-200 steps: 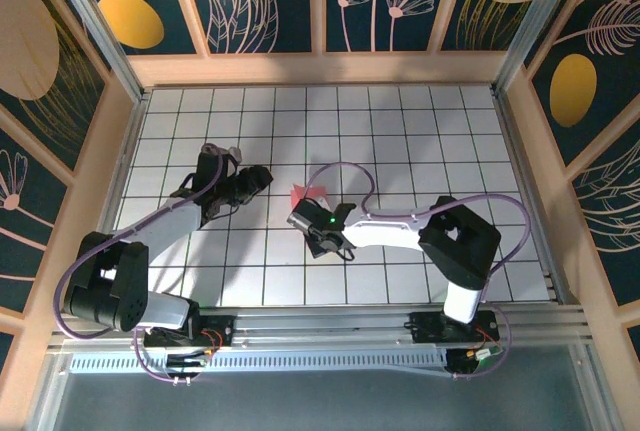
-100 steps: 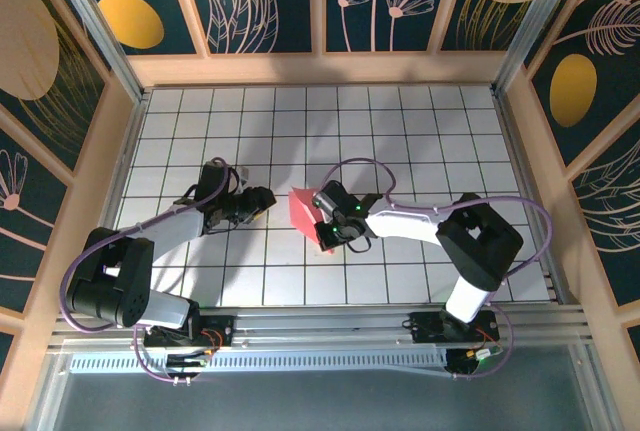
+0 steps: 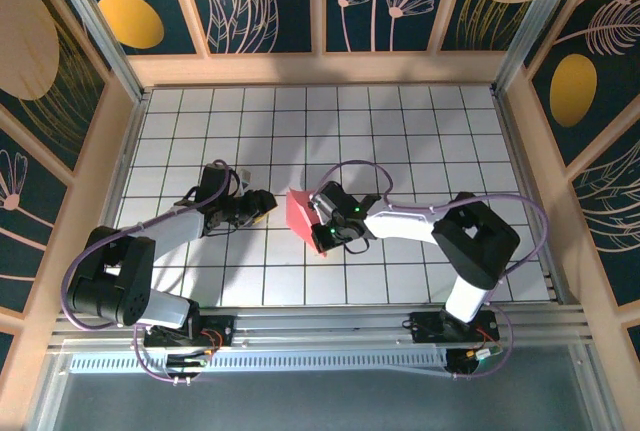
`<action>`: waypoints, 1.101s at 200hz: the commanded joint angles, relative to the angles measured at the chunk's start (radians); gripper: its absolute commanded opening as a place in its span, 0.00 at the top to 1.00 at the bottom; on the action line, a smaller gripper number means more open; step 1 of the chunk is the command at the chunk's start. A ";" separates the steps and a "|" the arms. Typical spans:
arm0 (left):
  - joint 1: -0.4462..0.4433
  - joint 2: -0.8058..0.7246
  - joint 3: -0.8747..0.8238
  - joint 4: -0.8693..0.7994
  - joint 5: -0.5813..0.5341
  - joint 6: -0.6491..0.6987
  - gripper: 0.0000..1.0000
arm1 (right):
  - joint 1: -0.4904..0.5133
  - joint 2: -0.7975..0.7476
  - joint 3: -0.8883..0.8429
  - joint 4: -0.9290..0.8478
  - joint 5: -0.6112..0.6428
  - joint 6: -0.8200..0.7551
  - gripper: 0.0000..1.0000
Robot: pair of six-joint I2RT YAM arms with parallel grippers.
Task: Fold a paper plane with a square sheet of paper (fold left side to right side)
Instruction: Fourth fold the wing at the center of the table.
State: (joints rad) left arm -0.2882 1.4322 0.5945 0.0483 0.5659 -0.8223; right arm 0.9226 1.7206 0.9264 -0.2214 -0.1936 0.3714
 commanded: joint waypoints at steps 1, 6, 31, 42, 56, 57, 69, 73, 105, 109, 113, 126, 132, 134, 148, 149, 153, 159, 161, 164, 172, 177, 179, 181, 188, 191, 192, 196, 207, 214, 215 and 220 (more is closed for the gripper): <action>-0.007 0.016 -0.012 0.010 0.019 0.011 0.58 | -0.001 0.027 -0.012 0.017 -0.021 -0.014 1.00; -0.008 0.016 -0.012 0.010 0.020 0.011 0.58 | -0.001 0.030 -0.013 0.017 -0.021 -0.015 1.00; -0.011 0.020 -0.010 0.012 0.023 0.008 0.58 | -0.001 0.042 -0.013 0.022 -0.026 -0.015 1.00; -0.015 0.022 -0.008 0.012 0.024 0.009 0.59 | -0.001 0.043 -0.017 0.028 -0.029 -0.014 1.00; -0.021 0.023 -0.009 0.013 0.028 0.008 0.60 | -0.007 0.035 -0.032 0.054 -0.057 -0.006 1.00; -0.021 0.023 -0.008 0.013 0.029 0.007 0.60 | -0.008 0.035 -0.034 0.056 -0.060 -0.005 1.00; -0.031 0.026 -0.006 0.015 0.033 0.005 0.61 | -0.018 0.023 -0.053 0.087 -0.093 0.004 1.00; -0.036 0.028 -0.004 0.015 0.032 0.005 0.61 | -0.021 0.018 -0.058 0.095 -0.102 0.006 1.00; -0.088 0.047 0.007 0.026 0.036 -0.012 0.60 | -0.054 -0.021 -0.114 0.161 -0.187 0.021 1.00; -0.096 0.050 0.008 0.030 0.037 -0.016 0.60 | -0.058 -0.023 -0.121 0.168 -0.195 0.022 1.00; -0.104 0.054 0.010 0.035 0.037 -0.020 0.60 | -0.064 -0.028 -0.127 0.176 -0.204 0.025 1.00; -0.128 0.067 0.014 0.050 0.038 -0.034 0.60 | -0.079 -0.038 -0.152 0.202 -0.232 0.031 1.00; -0.137 0.074 0.017 0.057 0.038 -0.042 0.60 | -0.087 -0.041 -0.162 0.212 -0.245 0.034 1.00; -0.139 0.076 0.017 0.060 0.036 -0.043 0.60 | -0.089 -0.043 -0.165 0.217 -0.248 0.036 1.00; -0.153 0.093 0.021 0.079 0.037 -0.056 0.60 | -0.100 -0.049 -0.182 0.234 -0.262 0.041 1.00; -0.153 0.094 0.021 0.080 0.036 -0.055 0.60 | -0.100 -0.050 -0.183 0.234 -0.263 0.041 1.00; -0.156 0.100 0.023 0.084 0.037 -0.058 0.60 | -0.103 -0.050 -0.184 0.235 -0.263 0.041 1.00; -0.160 0.109 0.026 0.089 0.037 -0.061 0.60 | -0.105 -0.049 -0.187 0.235 -0.266 0.041 1.00; -0.163 0.111 0.029 0.090 0.038 -0.062 0.60 | -0.105 -0.050 -0.187 0.235 -0.266 0.041 1.00; -0.165 0.116 0.032 0.091 0.037 -0.063 0.60 | -0.105 -0.050 -0.187 0.235 -0.266 0.040 1.00; -0.173 0.127 0.040 0.093 0.038 -0.064 0.60 | -0.105 -0.047 -0.187 0.233 -0.266 0.040 1.00; -0.177 0.136 0.045 0.094 0.038 -0.063 0.60 | -0.105 -0.047 -0.187 0.233 -0.267 0.040 1.00; -0.179 0.137 0.048 0.096 0.038 -0.065 0.59 | -0.106 -0.046 -0.187 0.233 -0.267 0.040 1.00; -0.181 0.140 0.051 0.097 0.038 -0.065 0.59 | -0.106 -0.047 -0.187 0.234 -0.267 0.040 1.00; -0.186 0.150 0.058 0.099 0.037 -0.067 0.59 | -0.107 -0.047 -0.188 0.235 -0.267 0.040 1.00; -0.188 0.154 0.060 0.100 0.037 -0.067 0.59 | -0.107 -0.047 -0.187 0.234 -0.267 0.040 1.00; -0.189 0.155 0.061 0.100 0.036 -0.067 0.59 | -0.107 -0.046 -0.187 0.234 -0.267 0.040 1.00; -0.191 0.159 0.064 0.103 0.037 -0.070 0.59 | -0.107 -0.044 -0.187 0.235 -0.267 0.040 1.00; -0.196 0.170 0.073 0.110 0.036 -0.074 0.59 | -0.107 -0.045 -0.189 0.237 -0.267 0.040 1.00; -0.199 0.177 0.075 0.115 0.037 -0.077 0.59 | -0.107 -0.045 -0.189 0.238 -0.266 0.040 1.00; -0.199 0.177 0.075 0.116 0.037 -0.077 0.59 | -0.108 -0.045 -0.189 0.237 -0.266 0.040 1.00; -0.200 0.182 0.079 0.120 0.036 -0.080 0.59 | -0.108 -0.044 -0.189 0.238 -0.265 0.040 1.00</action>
State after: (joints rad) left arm -0.4789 1.5887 0.6403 0.1303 0.5877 -0.8806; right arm 0.8207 1.6951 0.7559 0.0116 -0.4469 0.4019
